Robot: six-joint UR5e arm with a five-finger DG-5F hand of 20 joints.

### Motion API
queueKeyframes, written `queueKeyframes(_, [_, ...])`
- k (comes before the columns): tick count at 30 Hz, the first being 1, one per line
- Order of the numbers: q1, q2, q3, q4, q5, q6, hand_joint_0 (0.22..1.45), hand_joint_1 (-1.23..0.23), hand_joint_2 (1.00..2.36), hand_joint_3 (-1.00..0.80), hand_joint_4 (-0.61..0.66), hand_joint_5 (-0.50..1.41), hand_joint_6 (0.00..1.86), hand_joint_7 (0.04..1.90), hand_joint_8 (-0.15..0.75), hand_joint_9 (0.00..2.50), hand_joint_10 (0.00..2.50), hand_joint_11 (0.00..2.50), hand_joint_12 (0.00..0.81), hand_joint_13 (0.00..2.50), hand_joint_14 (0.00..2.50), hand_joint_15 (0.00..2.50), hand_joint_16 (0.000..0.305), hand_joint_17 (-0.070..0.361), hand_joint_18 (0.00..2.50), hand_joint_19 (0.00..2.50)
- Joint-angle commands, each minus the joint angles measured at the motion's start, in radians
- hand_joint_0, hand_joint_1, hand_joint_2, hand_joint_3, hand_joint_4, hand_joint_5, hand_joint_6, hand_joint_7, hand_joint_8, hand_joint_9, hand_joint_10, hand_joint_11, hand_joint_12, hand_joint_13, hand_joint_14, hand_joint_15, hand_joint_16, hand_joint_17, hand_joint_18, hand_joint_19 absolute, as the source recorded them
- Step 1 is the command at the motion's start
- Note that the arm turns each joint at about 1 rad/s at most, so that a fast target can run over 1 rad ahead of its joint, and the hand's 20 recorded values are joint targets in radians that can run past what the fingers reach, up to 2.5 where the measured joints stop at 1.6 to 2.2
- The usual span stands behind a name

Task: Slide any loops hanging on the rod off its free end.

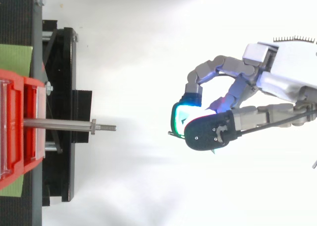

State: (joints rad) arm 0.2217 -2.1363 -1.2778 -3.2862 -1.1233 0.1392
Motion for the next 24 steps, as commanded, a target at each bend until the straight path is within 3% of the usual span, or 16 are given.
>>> queueKeyframes(1, [0.011,-0.001,0.0,0.005,0.02,0.002,0.6,-0.71,1.02,-0.19,0.04,-0.13,0.88,1.0,0.302,1.26,0.02,0.64,0.356,1.01,0.01,0.37,0.05,0.112,1.01,0.59])
queueKeyframes(3, [0.018,-0.001,0.002,0.01,0.042,0.002,0.62,-0.77,1.02,-0.17,0.03,-0.14,0.9,0.98,0.295,1.23,0.02,0.66,0.355,1.0,0.01,0.38,0.049,0.111,1.0,0.59])
queueKeyframes(9, [0.019,-0.001,0.0,0.002,0.043,0.002,0.66,-0.8,1.01,-0.3,0.0,-0.15,0.91,0.99,0.275,1.24,0.02,0.71,0.335,0.97,0.01,0.38,0.046,0.102,0.96,0.6])
queueKeyframes(11, [0.021,-0.001,0.0,-0.001,0.043,0.002,0.66,-0.78,1.01,-0.37,0.03,-0.15,0.91,0.97,0.266,1.25,0.02,0.7,0.333,0.98,0.01,0.37,0.045,0.102,0.96,0.6])
queueKeyframes(14, [0.024,-0.001,0.0,-0.001,0.043,0.008,0.61,-0.62,1.0,-0.48,0.06,-0.13,0.88,1.07,0.273,1.29,0.02,0.64,0.328,1.0,0.02,0.38,0.046,0.102,0.96,0.64])
queueKeyframes(16, [0.03,-0.001,0.0,-0.003,0.045,0.02,0.61,-0.53,1.0,-0.46,0.04,-0.1,0.85,1.1,0.261,1.36,0.02,0.57,0.323,1.03,0.02,0.38,0.045,0.102,0.99,0.66])
queueKeyframes(24, [0.056,0.001,0.0,-0.026,0.07,0.066,0.6,-0.54,1.01,-0.27,0.06,-0.07,0.79,1.05,0.284,1.36,0.02,0.53,0.339,1.04,0.01,0.36,0.049,0.111,1.02,0.64])
